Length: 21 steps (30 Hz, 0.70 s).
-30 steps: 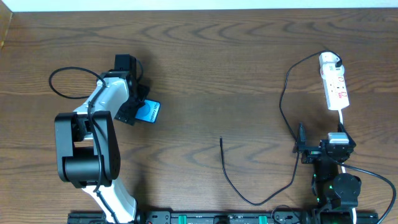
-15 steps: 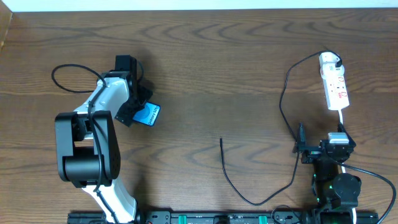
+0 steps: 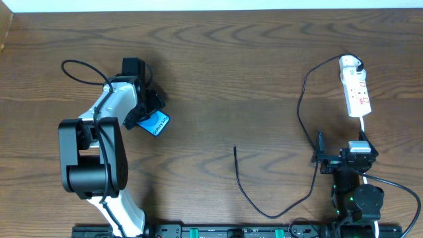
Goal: Plug charger to phone and switch on socket
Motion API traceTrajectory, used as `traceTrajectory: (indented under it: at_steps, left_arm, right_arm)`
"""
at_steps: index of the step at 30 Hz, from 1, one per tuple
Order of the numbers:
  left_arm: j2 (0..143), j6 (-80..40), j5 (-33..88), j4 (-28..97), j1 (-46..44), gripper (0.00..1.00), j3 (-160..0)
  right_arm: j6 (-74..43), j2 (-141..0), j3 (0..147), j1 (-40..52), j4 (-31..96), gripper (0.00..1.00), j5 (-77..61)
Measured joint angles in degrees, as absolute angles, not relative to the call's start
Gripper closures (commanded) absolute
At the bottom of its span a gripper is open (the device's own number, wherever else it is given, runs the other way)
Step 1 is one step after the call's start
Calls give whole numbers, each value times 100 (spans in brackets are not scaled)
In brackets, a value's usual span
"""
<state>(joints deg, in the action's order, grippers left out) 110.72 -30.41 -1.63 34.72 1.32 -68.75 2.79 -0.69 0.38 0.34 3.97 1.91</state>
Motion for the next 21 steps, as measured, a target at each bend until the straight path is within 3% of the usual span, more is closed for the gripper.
traceTrajectory:
  at_steps: [14,21]
  left_arm:
    - [11076,-1406,-163,3242,132,10,-6875]
    - [11076,-1643,-161,3251,132,10,-6875]
  right_arm:
    - [279,-69,38,34,397,1,191]
    - [279,-69,38,34,397,1,191]
